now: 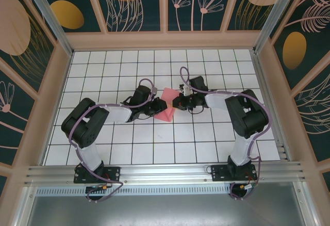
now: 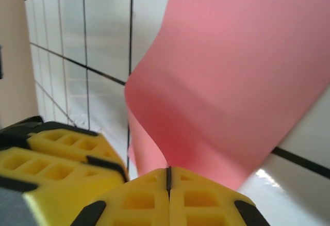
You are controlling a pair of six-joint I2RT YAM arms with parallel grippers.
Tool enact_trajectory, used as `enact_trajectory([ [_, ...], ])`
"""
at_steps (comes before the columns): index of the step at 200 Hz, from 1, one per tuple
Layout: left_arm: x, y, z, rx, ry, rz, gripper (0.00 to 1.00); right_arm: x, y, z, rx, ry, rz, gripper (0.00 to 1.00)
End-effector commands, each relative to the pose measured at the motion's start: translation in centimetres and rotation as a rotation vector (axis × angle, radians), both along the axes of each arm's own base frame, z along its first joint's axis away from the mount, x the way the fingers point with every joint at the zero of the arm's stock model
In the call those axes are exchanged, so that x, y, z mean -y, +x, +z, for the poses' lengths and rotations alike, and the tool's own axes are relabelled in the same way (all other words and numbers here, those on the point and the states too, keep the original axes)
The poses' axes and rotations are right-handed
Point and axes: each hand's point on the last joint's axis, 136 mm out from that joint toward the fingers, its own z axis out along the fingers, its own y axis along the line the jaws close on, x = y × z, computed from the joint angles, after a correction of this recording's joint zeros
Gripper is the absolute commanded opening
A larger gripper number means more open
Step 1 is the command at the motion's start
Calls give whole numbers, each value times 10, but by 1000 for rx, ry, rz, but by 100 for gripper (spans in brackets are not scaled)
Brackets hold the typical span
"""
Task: Fold a paper plane with a square sheet of paper (pick it up from the middle)
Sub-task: Fold the triangle a second time at the center of the table.
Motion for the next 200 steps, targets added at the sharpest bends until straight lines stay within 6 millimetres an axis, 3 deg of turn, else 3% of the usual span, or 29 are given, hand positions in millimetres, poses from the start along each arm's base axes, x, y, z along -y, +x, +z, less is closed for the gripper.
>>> enact_trajectory([
  [1, 6, -3, -2, 5, 5, -50, 16, 9, 7, -11, 18, -78, -12, 6],
  [200, 27, -7, -11, -24, -40, -122, 13, 14, 16, -27, 16, -151, -22, 5],
])
